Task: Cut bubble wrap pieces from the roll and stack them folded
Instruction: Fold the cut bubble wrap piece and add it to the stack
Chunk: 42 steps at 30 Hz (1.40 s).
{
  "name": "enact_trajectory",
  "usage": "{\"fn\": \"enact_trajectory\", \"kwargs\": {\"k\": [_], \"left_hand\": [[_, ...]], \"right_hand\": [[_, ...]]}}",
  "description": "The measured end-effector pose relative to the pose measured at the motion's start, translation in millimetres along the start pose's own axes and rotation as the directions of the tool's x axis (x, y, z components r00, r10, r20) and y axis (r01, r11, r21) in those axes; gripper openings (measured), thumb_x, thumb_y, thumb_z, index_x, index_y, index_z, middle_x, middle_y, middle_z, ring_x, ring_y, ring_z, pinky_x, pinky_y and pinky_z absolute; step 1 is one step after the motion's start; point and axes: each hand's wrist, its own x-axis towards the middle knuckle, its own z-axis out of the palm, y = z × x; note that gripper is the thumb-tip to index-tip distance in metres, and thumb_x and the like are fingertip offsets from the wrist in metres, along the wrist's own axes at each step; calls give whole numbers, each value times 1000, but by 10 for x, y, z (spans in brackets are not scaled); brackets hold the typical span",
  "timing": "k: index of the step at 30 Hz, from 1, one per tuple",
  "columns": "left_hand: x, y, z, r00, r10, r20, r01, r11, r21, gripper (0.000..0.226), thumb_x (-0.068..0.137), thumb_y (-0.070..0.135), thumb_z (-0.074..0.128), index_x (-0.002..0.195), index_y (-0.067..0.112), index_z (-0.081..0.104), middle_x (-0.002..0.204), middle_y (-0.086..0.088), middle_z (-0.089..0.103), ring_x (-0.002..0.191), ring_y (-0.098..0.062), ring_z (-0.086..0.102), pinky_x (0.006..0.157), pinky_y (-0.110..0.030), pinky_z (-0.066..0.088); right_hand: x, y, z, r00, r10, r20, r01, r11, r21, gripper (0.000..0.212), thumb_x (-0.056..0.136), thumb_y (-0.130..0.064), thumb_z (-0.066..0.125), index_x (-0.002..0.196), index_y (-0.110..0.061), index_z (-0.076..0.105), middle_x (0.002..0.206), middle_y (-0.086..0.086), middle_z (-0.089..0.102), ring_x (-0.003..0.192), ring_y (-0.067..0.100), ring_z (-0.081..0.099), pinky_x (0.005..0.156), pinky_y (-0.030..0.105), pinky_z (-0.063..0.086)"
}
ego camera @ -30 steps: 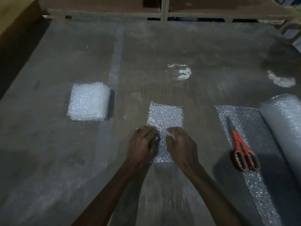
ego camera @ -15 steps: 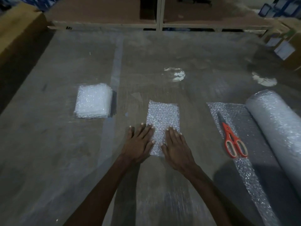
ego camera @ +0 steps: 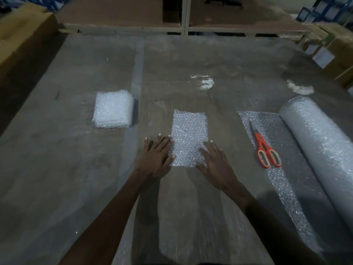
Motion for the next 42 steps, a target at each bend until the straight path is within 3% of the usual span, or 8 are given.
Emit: {"fn": "enact_trajectory", "kwargs": {"k": [5, 9, 17, 21, 24, 30, 35, 42], "left_hand": [[-8, 9, 32, 997, 15, -80, -22, 997, -78, 60, 102, 50, 30, 152, 17, 40, 162, 0, 31, 153, -24, 14, 121, -56, 2], [-59, 47, -8, 972, 69, -225, -129, 955, -265, 49, 93, 46, 51, 126, 13, 66, 135, -6, 63, 129, -23, 54, 112, -35, 27], [-287, 227, -100, 970, 59, -238, -157, 894, -420, 34, 86, 49, 65, 96, 20, 79, 94, 4, 77, 81, -14, 71, 69, -31, 56], [-294, 301, -118, 973, -35, -227, -108, 801, -588, 12, 84, 23, 76, 93, 17, 80, 90, 8, 77, 78, -5, 71, 71, -31, 57], [-208, 322, -148, 980, -139, -143, -14, 665, -746, 12, 83, 13, 80, 95, 17, 80, 90, 10, 77, 80, -3, 71, 73, -27, 57], [136, 261, -290, 944, -320, -79, 69, 427, -902, 15, 81, -2, 77, 90, 10, 75, 74, 15, 73, 69, 1, 65, 69, -15, 52], [517, 102, -317, 916, -397, -53, 131, 422, -897, 16, 81, -3, 78, 88, 11, 73, 72, 10, 69, 63, 2, 61, 68, -19, 52], [968, -84, -225, 878, -467, -99, 229, 595, -770, 24, 86, 10, 76, 110, 8, 72, 94, -1, 72, 79, -7, 65, 79, -27, 56]], "right_hand": [[-44, -45, -20, 965, -235, -119, 248, 962, 111, 25, 90, -31, 74, 108, -14, 70, 118, 3, 63, 112, 19, 56, 94, 31, 49], [-2, -77, 3, 962, -252, -105, 261, 962, 79, 5, 99, -18, 61, 100, -15, 65, 106, 1, 62, 101, 20, 57, 84, 30, 45], [-157, -122, -173, 989, -120, -85, 137, 961, 242, 12, 100, -27, 51, 100, -22, 63, 93, -1, 70, 82, 20, 64, 69, 39, 50], [-219, -13, -247, 999, 39, 9, -37, 816, 578, 16, 87, -44, 72, 98, -33, 69, 93, -13, 74, 84, 3, 69, 73, 34, 56], [-162, 56, -298, 988, 127, 90, -150, 629, 762, 13, 84, -27, 82, 94, -24, 74, 85, -10, 75, 75, 3, 66, 69, 30, 51], [249, 138, -426, 948, 289, 131, -262, 483, 835, 14, 83, -13, 85, 88, -22, 75, 83, -7, 75, 76, 8, 67, 75, 32, 53], [708, 193, -461, 913, 383, 138, -305, 420, 855, 19, 81, -2, 83, 88, -15, 71, 69, -9, 70, 62, -1, 63, 61, 17, 49], [1102, 389, -348, 878, 446, 173, -390, 457, 799, 19, 75, -28, 88, 85, -20, 74, 78, -6, 74, 72, 13, 66, 69, 37, 50]]}}
